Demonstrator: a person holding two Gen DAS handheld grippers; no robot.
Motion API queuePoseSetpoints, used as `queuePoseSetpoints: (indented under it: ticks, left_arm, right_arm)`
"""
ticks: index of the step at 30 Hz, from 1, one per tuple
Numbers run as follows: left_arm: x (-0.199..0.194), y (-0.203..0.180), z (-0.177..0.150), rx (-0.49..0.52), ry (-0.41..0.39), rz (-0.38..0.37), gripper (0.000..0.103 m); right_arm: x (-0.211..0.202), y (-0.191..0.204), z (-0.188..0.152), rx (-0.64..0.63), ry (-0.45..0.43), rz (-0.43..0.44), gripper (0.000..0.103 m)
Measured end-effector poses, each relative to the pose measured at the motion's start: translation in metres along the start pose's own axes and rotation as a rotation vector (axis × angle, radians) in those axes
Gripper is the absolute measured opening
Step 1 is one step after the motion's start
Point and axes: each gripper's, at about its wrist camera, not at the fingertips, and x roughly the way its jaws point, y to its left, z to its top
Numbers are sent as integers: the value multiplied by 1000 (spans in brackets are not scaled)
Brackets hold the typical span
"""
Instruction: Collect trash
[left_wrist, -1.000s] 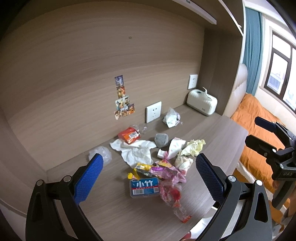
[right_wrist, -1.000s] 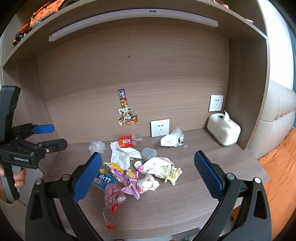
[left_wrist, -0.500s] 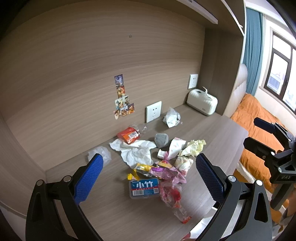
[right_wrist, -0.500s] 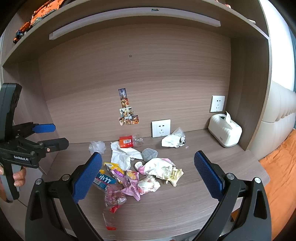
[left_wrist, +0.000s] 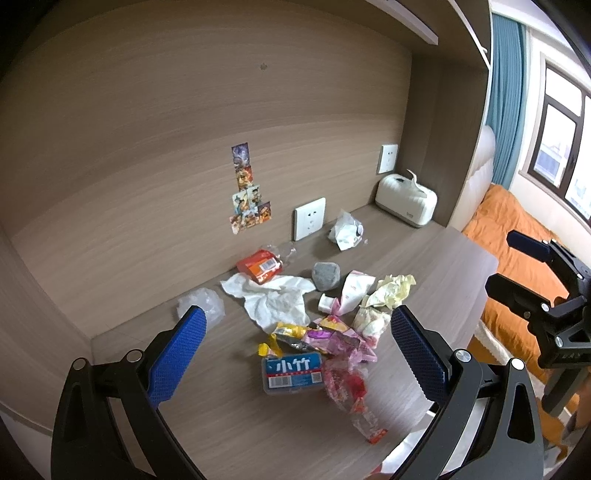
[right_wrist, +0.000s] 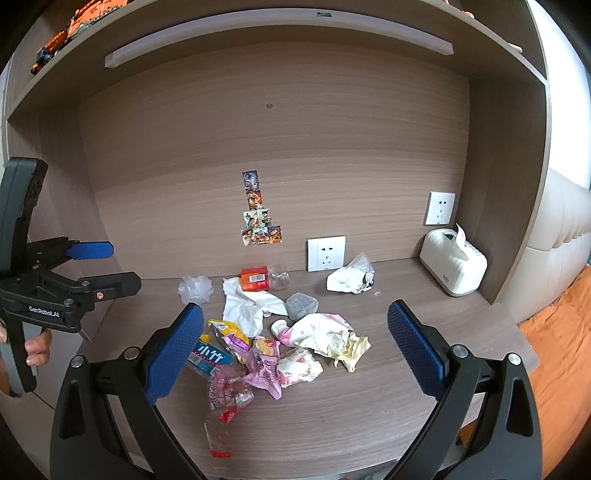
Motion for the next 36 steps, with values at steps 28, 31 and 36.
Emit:
queuePoseSetpoints:
  ticks: [28,31,36]
  left_arm:
    - [127,47,-83,172,205,-85,99]
    - [143,53,-88,171,234,-134,99]
    - [165,54,-97,226,268,-225,99]
  right_arm:
    - [109,22,-80,179,367,225,99]
    - [116,35,-93,147,395,209,94]
    - [138,42,-112,174,449,209,78]
